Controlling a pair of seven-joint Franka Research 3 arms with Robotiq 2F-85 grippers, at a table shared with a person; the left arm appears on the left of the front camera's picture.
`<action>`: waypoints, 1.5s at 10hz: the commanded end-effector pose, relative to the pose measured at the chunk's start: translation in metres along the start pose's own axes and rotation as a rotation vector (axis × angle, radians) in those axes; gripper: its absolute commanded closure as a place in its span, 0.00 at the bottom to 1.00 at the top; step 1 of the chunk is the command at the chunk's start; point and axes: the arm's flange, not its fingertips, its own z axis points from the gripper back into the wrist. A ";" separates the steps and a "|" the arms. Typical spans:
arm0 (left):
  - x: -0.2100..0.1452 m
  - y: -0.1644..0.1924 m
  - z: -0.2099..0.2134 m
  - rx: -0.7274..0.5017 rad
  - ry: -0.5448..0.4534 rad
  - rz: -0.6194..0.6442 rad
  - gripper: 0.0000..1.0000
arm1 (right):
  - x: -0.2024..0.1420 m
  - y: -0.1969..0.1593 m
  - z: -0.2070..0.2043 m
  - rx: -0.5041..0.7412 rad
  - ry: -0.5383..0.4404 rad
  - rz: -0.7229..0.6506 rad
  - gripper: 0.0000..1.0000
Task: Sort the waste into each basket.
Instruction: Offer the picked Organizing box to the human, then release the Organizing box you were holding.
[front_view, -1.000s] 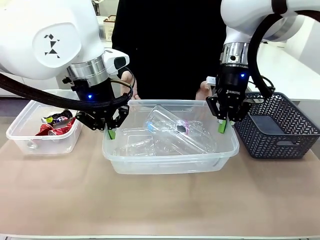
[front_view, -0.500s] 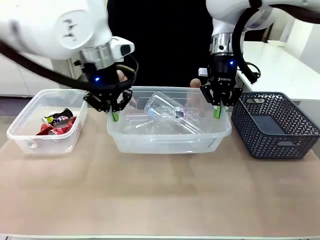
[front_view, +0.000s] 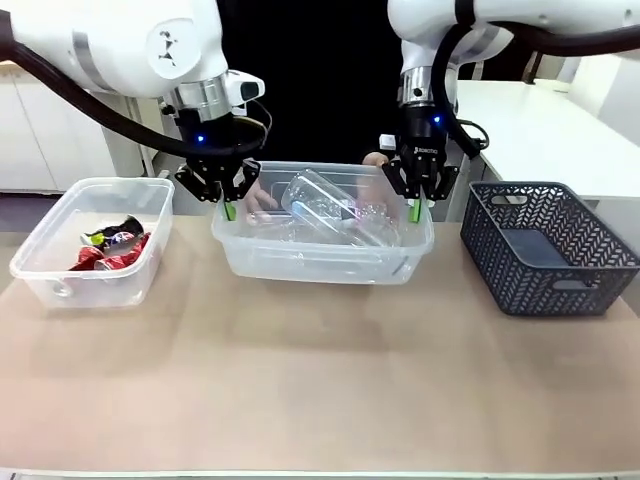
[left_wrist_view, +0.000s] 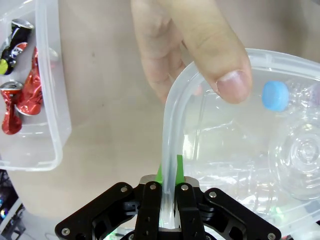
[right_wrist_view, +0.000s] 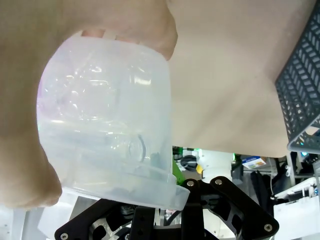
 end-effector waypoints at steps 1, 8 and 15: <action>-0.003 -0.001 0.002 0.005 -0.006 -0.005 0.96 | -0.006 0.002 0.002 -0.008 -0.008 0.004 0.94; -0.003 -0.001 0.002 0.005 -0.006 -0.005 0.96 | -0.006 0.002 0.002 -0.008 -0.008 0.004 0.94; 0.012 -0.007 0.014 0.002 -0.006 -0.057 0.00 | -0.069 -0.046 0.008 0.144 -0.438 -0.159 0.00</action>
